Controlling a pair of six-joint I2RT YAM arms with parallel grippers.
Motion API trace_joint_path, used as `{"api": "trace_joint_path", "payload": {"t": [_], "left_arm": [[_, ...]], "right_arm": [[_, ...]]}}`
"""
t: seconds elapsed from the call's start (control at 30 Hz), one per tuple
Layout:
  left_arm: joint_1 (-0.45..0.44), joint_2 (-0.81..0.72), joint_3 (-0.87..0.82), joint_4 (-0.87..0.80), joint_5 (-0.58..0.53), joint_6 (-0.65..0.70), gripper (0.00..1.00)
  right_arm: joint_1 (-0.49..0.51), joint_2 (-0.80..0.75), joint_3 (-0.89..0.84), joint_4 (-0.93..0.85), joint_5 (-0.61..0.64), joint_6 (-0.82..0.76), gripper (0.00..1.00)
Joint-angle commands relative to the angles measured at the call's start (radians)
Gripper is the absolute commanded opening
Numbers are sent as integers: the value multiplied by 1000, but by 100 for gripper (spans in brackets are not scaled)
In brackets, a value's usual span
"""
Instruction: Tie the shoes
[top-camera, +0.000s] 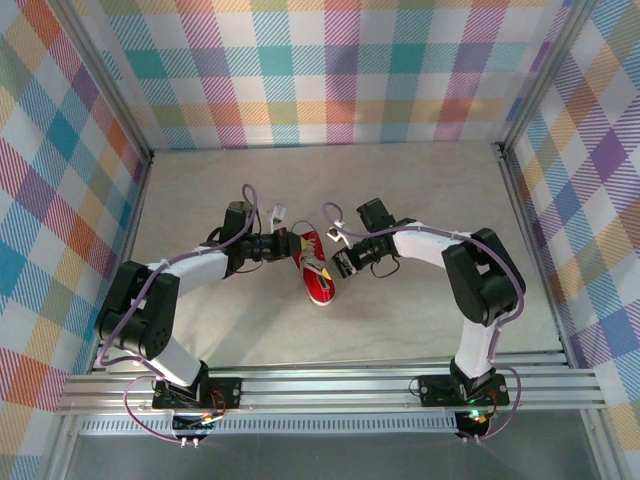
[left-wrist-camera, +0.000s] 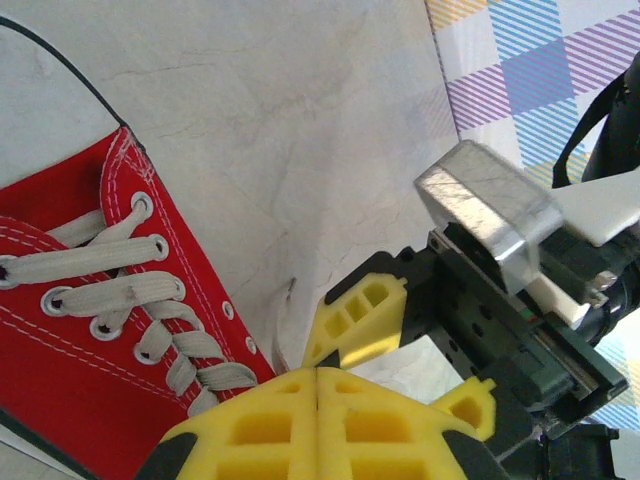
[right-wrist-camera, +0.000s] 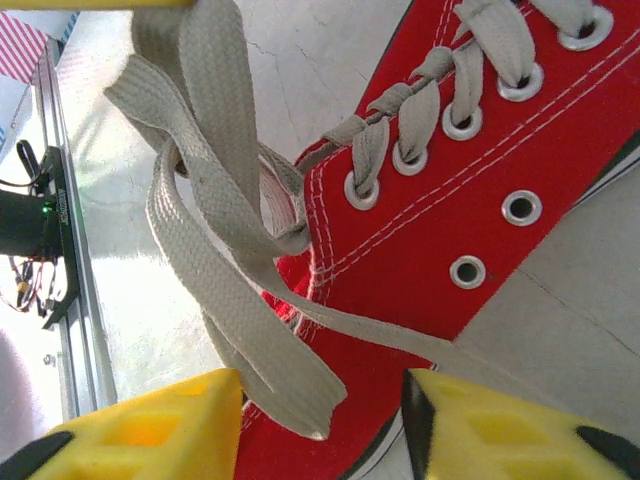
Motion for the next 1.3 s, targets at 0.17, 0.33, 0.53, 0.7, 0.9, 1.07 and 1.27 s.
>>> {"api": "trace_joint_path", "payload": {"t": [0.17, 0.33, 0.53, 0.7, 0.9, 1.07, 1.27], "left_arm": [[-11, -17, 57, -80, -17, 60, 0], [-6, -18, 80, -135, -33, 97, 0], [12, -27, 89, -183, -50, 138, 0], [27, -48, 76, -228, -70, 173, 0], [43, -81, 47, -228, -75, 188, 0], [46, -78, 46, -228, -74, 189, 0], [49, -74, 41, -227, -78, 191, 0]], "right_arm": [[7, 0, 29, -88, 69, -24, 15], [5, -27, 30, -125, 90, -35, 9], [-5, -33, 36, -154, 97, -38, 2], [-13, -40, 47, -173, 102, -32, 0], [-15, -35, 50, -189, 105, -32, 0], [-15, -32, 46, -191, 111, -26, 0], [-15, -31, 43, -192, 117, -23, 0]]}}
